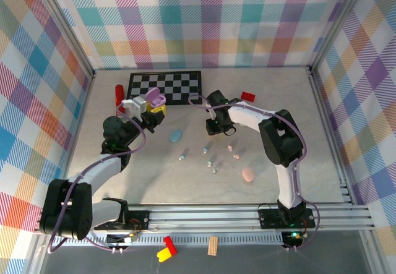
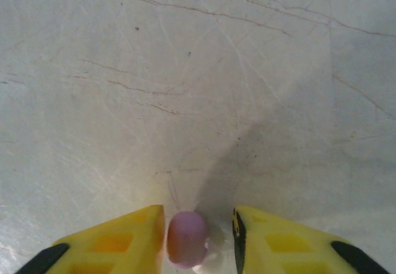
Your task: Insert wireless bluetooth earbuds into charging case
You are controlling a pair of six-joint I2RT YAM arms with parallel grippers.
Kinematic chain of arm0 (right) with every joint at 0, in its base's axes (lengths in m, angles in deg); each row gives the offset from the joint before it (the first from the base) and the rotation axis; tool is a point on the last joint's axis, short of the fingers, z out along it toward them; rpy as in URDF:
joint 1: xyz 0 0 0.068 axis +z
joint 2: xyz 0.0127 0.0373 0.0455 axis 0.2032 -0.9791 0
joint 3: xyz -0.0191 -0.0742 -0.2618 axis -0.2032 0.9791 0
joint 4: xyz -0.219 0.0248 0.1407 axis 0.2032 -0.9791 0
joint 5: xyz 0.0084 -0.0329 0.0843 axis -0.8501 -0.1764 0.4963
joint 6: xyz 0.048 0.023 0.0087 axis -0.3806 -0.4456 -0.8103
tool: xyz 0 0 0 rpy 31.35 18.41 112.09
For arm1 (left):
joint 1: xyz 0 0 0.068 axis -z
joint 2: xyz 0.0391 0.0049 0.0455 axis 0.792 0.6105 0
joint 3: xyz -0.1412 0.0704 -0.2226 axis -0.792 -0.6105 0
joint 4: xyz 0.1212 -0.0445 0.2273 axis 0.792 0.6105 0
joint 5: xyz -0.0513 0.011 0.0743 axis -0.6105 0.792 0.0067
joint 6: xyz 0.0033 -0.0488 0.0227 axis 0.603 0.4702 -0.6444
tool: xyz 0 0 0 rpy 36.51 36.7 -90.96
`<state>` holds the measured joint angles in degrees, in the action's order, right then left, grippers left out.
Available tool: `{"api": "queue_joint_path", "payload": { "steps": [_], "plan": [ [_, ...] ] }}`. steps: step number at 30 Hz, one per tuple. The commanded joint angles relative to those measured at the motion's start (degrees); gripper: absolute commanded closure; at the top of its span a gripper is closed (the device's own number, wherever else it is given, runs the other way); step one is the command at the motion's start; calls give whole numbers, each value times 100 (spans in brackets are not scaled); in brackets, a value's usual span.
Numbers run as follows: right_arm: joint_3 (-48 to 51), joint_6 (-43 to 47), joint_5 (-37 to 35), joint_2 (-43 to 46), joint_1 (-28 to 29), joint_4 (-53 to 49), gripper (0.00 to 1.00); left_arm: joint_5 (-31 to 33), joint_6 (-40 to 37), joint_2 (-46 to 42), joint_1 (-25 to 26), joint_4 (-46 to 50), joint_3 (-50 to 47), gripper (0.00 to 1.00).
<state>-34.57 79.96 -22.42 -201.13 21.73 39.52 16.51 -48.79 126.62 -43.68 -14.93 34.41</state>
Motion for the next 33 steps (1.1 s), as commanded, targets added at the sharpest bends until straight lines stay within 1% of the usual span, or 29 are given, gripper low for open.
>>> {"api": "queue_joint_path", "payload": {
  "steps": [1, 4, 8, 11, 16, 19, 24, 33],
  "plan": [
    [-10, -34, -221, 168, 71, -126, 58, 30, -60, -3, -87, -210, -36, 65],
    [21, -173, -523, 326, 177, -151, 54, 85, -79, 40, -95, -212, 3, 65],
    [-22, -308, -1117, 429, 431, -226, 53, 286, -114, 66, -109, -98, 62, 65],
    [-89, -388, -1718, 423, 661, -311, 53, 479, -102, 90, -165, -78, 63, 65],
    [-258, -421, -2596, 255, 1014, -487, 55, 735, 185, 135, -520, -115, 38, 65],
    [-442, -311, -2989, 28, 1140, -659, 56, 949, 264, 118, -728, 56, 63, 65],
    [-656, -157, -3269, -219, 1259, -782, 61, 900, 229, 64, -820, 153, 107, 65],
    [-837, -40, -3297, -533, 1282, -908, 64, 779, 202, 100, -825, 159, 97, 65]
  ]
}}
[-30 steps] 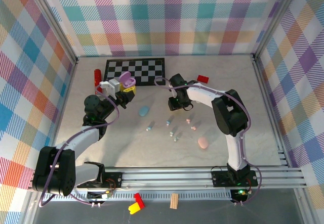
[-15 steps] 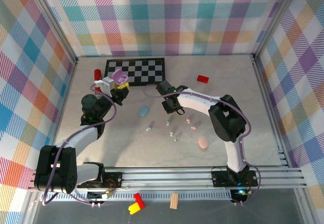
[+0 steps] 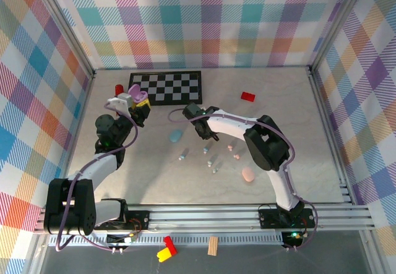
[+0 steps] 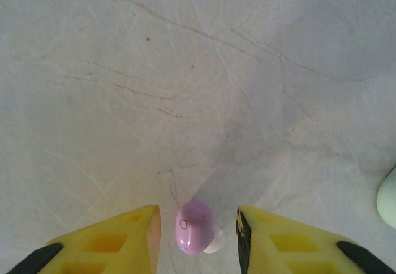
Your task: Insert wireless bluetooth earbuds into charging case
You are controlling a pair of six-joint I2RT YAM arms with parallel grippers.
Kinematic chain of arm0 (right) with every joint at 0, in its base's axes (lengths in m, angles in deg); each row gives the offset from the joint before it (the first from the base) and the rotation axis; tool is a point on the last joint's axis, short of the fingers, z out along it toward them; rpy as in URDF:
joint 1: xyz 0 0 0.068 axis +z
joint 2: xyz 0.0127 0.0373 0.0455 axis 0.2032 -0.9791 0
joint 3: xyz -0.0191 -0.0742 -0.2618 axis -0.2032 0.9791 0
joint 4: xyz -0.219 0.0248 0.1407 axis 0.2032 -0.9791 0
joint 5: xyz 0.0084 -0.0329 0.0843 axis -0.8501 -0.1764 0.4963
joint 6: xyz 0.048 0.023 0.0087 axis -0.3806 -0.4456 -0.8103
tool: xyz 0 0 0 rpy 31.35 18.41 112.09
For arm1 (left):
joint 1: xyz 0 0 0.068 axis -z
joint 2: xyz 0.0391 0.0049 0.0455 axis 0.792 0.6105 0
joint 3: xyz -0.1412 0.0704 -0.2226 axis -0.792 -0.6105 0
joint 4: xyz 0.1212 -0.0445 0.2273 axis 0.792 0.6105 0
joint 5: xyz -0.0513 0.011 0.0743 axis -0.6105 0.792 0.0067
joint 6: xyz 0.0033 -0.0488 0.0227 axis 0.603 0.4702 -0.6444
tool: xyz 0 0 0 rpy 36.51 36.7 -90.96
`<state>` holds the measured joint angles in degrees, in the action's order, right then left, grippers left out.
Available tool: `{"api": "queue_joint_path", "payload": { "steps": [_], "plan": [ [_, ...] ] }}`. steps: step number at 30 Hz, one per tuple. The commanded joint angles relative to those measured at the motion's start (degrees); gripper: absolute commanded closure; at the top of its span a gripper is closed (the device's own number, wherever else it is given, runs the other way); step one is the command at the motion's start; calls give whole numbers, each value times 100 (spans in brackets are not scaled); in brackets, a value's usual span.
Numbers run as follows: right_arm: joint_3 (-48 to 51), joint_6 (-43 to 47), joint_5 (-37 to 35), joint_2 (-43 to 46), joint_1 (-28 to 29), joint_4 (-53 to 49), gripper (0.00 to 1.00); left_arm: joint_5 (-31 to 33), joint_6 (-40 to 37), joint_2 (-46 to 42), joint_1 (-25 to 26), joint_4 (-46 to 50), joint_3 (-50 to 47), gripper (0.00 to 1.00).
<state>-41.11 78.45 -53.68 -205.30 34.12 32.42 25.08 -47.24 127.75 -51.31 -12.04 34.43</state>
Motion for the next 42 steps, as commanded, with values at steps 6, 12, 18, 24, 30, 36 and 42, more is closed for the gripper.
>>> {"api": "queue_joint_path", "payload": {
  "steps": [6, 12, 18, 24, 30, 36, 42],
  "plan": [
    [-230, 131, -183, -231, 47, -251, 65, -113, 38, -15, -62, -149, 69, 65],
    [-293, 142, -198, -329, 47, -369, 67, -183, 21, -14, -62, -148, 76, 66],
    [-354, 84, -251, -347, 38, -566, 74, -235, 21, 8, -62, -150, 70, 66],
    [-412, 21, -219, -375, 12, -680, 78, -288, 29, -14, -62, -164, 51, 66],
    [-136, 34, 229, 11, -78, -352, 79, -395, -21, -8, -54, -160, 34, 66],
    [419, -114, 1483, 956, -413, -39, 78, -1099, -456, 275, 219, -139, 106, 66],
    [990, -230, 2438, 2062, -718, 83, 78, -1785, -785, 703, 613, -305, 249, 66]
  ]
}}
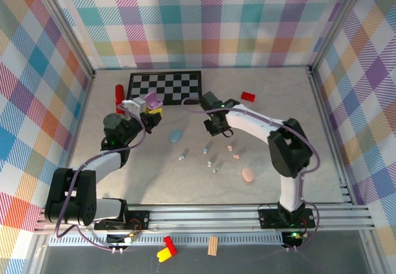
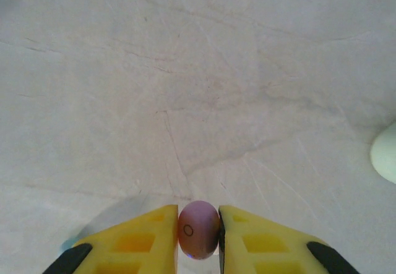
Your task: Insert wireless bluetooth earbuds into charging case
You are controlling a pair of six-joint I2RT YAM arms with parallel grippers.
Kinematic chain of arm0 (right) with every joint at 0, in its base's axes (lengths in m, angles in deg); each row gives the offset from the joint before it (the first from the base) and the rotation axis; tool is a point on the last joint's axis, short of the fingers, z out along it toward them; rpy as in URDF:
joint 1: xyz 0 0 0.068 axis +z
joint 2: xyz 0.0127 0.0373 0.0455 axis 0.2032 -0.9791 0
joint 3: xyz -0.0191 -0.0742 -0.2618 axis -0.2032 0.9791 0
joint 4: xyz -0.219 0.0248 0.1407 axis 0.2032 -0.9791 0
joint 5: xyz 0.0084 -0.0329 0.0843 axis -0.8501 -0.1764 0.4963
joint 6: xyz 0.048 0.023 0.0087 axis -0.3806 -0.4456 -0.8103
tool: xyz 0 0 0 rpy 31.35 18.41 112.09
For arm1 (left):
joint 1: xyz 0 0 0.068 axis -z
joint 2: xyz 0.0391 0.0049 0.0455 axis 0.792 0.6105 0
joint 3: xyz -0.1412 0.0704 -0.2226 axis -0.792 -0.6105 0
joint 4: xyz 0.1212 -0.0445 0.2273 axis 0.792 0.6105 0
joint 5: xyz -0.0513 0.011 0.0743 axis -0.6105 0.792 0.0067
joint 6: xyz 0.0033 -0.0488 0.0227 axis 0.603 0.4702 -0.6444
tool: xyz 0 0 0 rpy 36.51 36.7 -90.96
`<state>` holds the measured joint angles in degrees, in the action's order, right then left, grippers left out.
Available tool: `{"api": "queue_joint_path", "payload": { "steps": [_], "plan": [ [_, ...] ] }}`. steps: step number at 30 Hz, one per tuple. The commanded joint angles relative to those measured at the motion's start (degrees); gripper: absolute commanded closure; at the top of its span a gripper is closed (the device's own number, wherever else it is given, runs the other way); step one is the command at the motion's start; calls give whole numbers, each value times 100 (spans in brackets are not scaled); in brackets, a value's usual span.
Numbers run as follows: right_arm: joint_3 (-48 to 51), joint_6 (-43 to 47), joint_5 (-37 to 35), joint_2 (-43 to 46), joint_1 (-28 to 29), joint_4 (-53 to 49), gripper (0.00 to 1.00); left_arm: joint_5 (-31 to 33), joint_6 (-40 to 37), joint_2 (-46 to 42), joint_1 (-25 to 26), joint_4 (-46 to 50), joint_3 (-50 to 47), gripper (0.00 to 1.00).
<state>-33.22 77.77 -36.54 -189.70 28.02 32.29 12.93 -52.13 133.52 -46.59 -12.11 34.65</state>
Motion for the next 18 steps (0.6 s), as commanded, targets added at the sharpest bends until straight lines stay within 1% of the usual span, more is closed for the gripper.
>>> {"api": "queue_joint_path", "payload": {
  "steps": [1, 3, 6, 10, 12, 18],
  "plan": [
    [285, -207, 916, 721, -173, 96, 78, -617, -338, 199, 203, -267, 275, 66],
    [455, -289, 1305, 1134, -307, 133, 78, -690, -451, 331, 335, -190, 365, 66],
    [649, -380, 2094, 1715, -547, 191, 77, -689, -717, 486, 578, 11, 529, 66],
    [697, -255, 3000, 2226, -694, 244, 77, -714, -1188, 635, 1021, 591, 858, 66],
    [679, -201, 3331, 2392, -722, 287, 77, -807, -1356, 744, 1234, 817, 1021, 66],
    [569, -137, 4052, 2638, -767, 467, 77, -1168, -1366, 1065, 1619, 708, 1245, 66]
  ]
}}
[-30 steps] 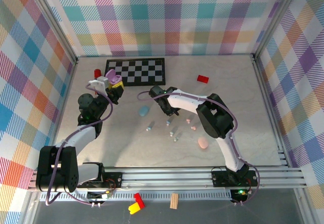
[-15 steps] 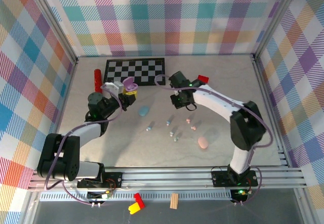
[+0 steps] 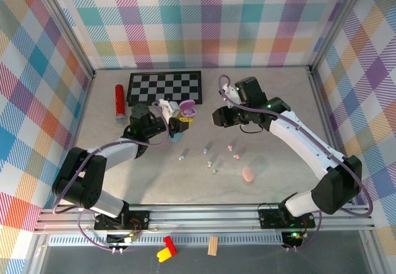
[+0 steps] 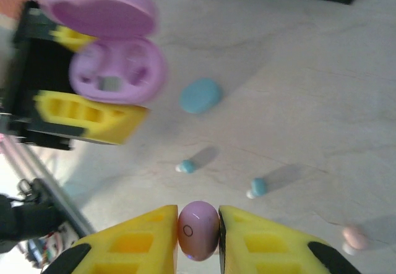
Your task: Insert wireless bluetooth earbuds into charging case
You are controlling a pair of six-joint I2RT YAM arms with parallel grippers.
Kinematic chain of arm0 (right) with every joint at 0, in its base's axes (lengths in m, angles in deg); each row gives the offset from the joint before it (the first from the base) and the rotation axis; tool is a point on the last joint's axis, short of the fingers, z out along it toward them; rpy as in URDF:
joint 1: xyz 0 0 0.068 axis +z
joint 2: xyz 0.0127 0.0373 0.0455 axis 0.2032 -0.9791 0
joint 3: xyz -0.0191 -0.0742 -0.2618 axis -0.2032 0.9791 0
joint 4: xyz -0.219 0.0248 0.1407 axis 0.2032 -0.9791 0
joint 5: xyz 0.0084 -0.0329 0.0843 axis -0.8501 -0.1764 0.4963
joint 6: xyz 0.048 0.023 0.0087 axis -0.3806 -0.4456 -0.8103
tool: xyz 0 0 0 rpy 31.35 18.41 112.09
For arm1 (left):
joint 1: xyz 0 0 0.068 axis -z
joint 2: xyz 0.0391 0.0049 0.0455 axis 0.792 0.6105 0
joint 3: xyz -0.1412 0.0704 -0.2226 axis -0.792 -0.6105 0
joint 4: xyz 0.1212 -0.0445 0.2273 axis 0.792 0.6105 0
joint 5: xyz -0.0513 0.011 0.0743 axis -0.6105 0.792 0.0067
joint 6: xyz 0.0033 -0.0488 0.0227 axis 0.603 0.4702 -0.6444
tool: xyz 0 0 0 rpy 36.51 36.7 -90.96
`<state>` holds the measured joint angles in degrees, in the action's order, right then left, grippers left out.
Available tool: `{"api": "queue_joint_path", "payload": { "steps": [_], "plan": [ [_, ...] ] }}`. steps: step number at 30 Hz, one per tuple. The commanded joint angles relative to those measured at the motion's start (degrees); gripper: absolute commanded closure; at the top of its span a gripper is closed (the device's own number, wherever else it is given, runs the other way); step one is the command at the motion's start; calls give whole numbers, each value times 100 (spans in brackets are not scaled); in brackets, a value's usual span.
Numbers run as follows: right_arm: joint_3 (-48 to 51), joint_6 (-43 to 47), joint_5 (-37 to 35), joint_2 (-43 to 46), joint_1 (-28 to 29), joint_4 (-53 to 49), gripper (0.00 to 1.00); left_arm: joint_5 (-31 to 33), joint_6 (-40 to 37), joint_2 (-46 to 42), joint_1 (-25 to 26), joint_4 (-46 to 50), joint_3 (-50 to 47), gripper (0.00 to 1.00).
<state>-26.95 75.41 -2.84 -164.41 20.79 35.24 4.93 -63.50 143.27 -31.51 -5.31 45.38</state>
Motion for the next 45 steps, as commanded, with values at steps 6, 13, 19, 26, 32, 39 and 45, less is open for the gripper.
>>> {"api": "queue_joint_path", "payload": {
  "steps": [6, 13, 19, 26, 32, 39, 45],
  "plan": [
    [-229, 216, 1204, -24, -53, 297, 78, -487, -504, 131, 505, 422, 402, 66],
    [-364, 311, 1265, -277, -109, 319, 78, -649, -586, 104, 710, 608, 528, 66],
    [-354, 338, 1227, -382, -140, 295, 78, -629, -471, 86, 734, 431, 507, 66],
    [-316, 364, 1118, -480, -193, 302, 79, -794, -253, 126, 729, 156, 546, 67],
    [-174, 387, 1113, -443, -201, 503, 79, -936, -228, 69, 735, 156, 546, 67],
    [-119, 365, 1026, -430, -211, 474, 73, -862, -140, -18, 729, 10, 479, 67],
    [-158, 225, 1037, -144, -256, 494, 64, -773, -116, -37, 729, -42, 470, 67]
  ]
}}
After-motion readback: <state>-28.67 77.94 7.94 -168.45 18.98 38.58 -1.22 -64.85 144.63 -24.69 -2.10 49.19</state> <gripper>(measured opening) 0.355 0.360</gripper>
